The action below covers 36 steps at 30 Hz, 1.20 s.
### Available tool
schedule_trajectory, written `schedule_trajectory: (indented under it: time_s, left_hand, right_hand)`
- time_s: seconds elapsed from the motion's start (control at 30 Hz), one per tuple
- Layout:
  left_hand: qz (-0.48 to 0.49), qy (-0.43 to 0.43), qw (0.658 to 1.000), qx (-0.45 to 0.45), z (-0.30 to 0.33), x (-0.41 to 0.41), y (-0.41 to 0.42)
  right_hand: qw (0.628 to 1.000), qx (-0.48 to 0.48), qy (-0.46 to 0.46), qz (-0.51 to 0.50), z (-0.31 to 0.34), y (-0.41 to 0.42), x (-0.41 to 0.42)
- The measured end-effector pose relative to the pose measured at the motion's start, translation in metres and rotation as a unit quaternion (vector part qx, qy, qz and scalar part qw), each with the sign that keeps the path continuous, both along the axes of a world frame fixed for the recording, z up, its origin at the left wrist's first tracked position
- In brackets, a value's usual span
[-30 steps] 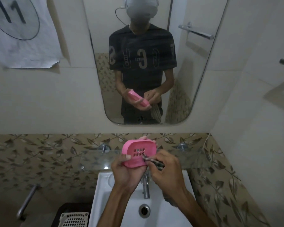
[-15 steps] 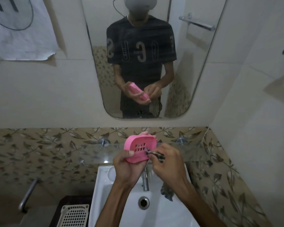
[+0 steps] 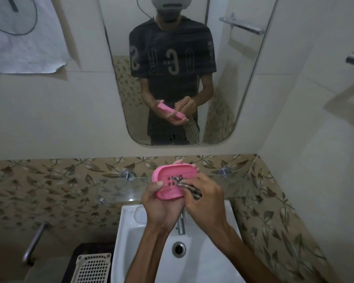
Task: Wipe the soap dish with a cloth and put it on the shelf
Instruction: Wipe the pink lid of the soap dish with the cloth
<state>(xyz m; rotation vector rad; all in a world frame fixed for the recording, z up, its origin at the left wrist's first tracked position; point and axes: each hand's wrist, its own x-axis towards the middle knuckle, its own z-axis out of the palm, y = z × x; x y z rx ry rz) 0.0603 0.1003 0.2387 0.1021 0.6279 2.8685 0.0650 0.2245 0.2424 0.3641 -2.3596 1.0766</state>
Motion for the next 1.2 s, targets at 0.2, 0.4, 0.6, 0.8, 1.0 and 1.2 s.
schedule_trajectory:
  time_s: [0.2,0.4,0.6,0.8,1.0,1.2]
  left_hand:
    - [0.009,-0.002,1.0,-0.011,0.006,0.002,-0.002]
    - [0.001,-0.003,1.0,-0.019,0.008,0.002,-0.001]
    - [-0.007,0.012,0.999,-0.044,0.001,-0.001,-0.008]
    - [-0.014,0.007,0.999,-0.037,-0.006,-0.003,-0.011]
    - [0.017,-0.005,0.999,-0.034,-0.003,0.001,-0.004]
    - [0.019,-0.036,0.998,-0.053,-0.001,0.002,-0.004]
  right_hand:
    - [1.0,0.004,0.001,-0.013,0.003,0.011,-0.007]
    - [0.999,0.005,-0.006,-0.047,0.003,0.017,-0.01]
    - [0.997,0.042,-0.054,-0.024,0.0,0.02,-0.007]
    - [0.995,0.045,-0.09,-0.005,-0.011,0.014,0.004]
    - [0.995,0.035,-0.096,-0.014,-0.013,0.01,0.004]
    - [0.994,0.027,-0.098,-0.035,-0.015,0.012,0.003]
